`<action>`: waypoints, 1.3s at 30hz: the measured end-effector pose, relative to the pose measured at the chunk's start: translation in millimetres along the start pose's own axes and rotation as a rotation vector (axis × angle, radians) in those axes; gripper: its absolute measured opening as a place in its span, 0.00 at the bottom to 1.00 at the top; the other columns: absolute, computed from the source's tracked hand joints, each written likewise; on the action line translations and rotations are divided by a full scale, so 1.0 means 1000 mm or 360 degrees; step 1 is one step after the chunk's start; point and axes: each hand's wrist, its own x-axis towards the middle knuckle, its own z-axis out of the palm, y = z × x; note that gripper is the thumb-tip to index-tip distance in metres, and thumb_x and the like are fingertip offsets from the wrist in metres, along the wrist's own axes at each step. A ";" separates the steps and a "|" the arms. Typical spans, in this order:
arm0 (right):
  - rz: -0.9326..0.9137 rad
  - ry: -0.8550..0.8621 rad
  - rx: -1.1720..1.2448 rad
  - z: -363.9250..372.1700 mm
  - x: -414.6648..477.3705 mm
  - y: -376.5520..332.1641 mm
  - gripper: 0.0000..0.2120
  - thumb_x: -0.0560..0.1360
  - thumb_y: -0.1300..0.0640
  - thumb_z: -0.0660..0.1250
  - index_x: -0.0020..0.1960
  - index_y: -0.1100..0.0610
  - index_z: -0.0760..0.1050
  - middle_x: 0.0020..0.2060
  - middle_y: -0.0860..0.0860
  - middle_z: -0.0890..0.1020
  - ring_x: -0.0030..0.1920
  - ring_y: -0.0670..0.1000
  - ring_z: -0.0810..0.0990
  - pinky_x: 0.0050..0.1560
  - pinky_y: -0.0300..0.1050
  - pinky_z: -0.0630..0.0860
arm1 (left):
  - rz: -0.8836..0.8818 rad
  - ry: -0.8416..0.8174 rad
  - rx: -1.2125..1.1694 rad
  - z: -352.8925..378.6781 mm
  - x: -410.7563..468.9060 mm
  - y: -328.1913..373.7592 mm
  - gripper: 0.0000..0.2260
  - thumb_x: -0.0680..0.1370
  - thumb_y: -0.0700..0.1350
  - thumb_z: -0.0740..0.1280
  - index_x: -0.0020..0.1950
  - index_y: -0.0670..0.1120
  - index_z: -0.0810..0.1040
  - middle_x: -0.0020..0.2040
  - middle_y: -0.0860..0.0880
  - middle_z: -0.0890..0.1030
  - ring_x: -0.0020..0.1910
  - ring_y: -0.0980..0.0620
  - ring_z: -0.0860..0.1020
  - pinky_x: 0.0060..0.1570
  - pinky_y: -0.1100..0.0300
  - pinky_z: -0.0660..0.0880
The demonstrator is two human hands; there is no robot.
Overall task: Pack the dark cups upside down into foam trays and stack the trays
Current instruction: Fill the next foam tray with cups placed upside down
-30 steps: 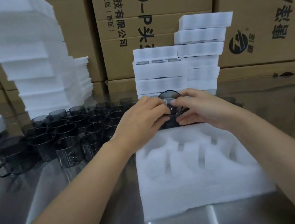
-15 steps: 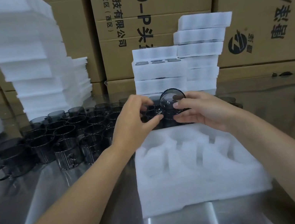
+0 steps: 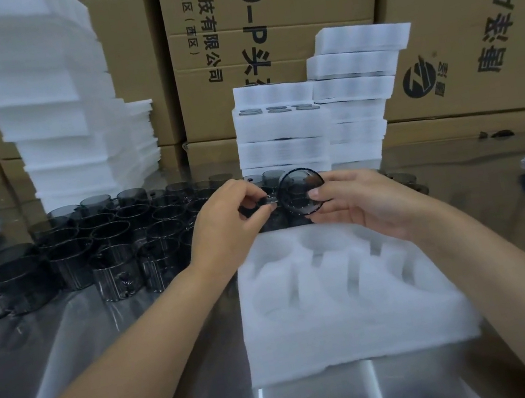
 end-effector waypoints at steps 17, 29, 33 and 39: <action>-0.0088 0.0030 -0.0110 0.005 -0.001 -0.003 0.23 0.67 0.43 0.71 0.56 0.57 0.80 0.47 0.56 0.84 0.37 0.49 0.82 0.41 0.39 0.79 | -0.0282 -0.0577 -0.0313 -0.029 0.010 0.013 0.07 0.65 0.53 0.78 0.34 0.52 0.83 0.34 0.55 0.82 0.32 0.62 0.78 0.36 0.70 0.73; -0.0214 -0.0183 -0.0857 0.033 -0.014 -0.015 0.22 0.68 0.50 0.76 0.58 0.41 0.71 0.49 0.41 0.81 0.42 0.47 0.85 0.46 0.42 0.81 | -0.0408 -0.1284 -0.0047 -0.075 0.028 0.038 0.09 0.65 0.55 0.76 0.33 0.51 0.82 0.30 0.56 0.81 0.26 0.64 0.72 0.27 0.74 0.66; -0.0285 -0.0162 -0.1286 0.046 -0.017 -0.011 0.31 0.68 0.43 0.74 0.65 0.30 0.63 0.53 0.36 0.76 0.44 0.40 0.82 0.47 0.40 0.80 | -0.0503 -0.1499 -0.0006 -0.081 0.028 0.040 0.09 0.65 0.59 0.74 0.34 0.54 0.84 0.34 0.55 0.84 0.33 0.65 0.78 0.33 0.76 0.69; -0.0287 -0.0060 -0.1358 0.047 -0.016 -0.005 0.30 0.69 0.44 0.73 0.69 0.37 0.67 0.43 0.38 0.78 0.40 0.37 0.77 0.37 0.28 0.72 | -0.0699 -0.1499 -0.0107 -0.080 0.027 0.034 0.14 0.74 0.56 0.68 0.34 0.51 0.85 0.35 0.52 0.85 0.34 0.59 0.82 0.36 0.69 0.76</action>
